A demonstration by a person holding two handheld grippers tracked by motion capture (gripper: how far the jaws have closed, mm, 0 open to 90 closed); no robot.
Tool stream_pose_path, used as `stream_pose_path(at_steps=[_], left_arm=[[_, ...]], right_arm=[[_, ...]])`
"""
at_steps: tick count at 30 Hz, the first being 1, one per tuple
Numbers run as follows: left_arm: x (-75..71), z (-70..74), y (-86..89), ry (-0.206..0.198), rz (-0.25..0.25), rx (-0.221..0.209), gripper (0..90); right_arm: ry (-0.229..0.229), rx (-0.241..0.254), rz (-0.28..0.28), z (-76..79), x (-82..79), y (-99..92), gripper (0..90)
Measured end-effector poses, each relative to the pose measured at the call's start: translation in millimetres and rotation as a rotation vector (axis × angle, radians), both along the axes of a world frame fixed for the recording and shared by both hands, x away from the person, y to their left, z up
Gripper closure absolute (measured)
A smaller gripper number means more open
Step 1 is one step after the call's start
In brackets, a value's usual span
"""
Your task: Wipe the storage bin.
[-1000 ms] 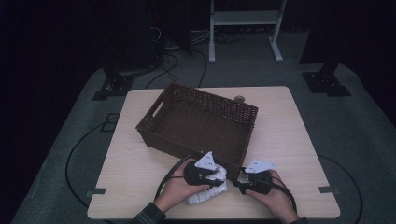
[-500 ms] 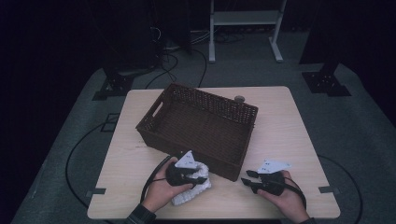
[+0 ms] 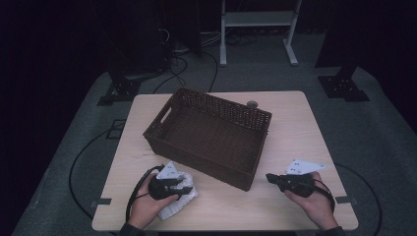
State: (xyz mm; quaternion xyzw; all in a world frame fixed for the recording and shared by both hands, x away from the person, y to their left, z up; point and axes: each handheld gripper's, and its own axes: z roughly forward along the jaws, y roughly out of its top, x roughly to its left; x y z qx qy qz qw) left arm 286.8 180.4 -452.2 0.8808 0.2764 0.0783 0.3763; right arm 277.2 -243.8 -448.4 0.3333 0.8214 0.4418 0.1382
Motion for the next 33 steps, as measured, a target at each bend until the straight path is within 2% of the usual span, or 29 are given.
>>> stream_pose_path(at_steps=[6, 8, 16, 20, 21, 33], left_arm=[[-3.9, -1.8, 14.1, 0.006, 0.044, -0.006, 67.6], [-4.9, -2.3, 18.8, 0.009, 0.055, -0.004, 67.6], [-3.3, -4.6, 19.6, 0.017, 0.064, -0.003, 67.6], [-3.2, -4.3, 19.4, 0.017, 0.065, -0.002, 67.6], [-3.2, -4.3, 19.4, 0.018, 0.066, -0.003, 67.6], [0.0, -4.7, 21.1, 0.018, 0.072, -0.009, 67.8]], right_arm=[[-0.021, 0.029, 0.016, 13.0, 3.3, -2.5, 89.6], [-0.039, 0.043, 0.033, 24.8, 5.1, -2.2, 89.7], [-0.057, 0.071, 0.097, 43.1, 11.4, 7.8, 89.6], [-0.056, 0.063, 0.124, 44.1, 14.1, 18.1, 89.6], [-0.051, 0.055, 0.138, 42.5, 16.3, 26.0, 89.6], [-0.04, 0.065, 0.165, 42.0, 21.2, 48.0, 89.6]])
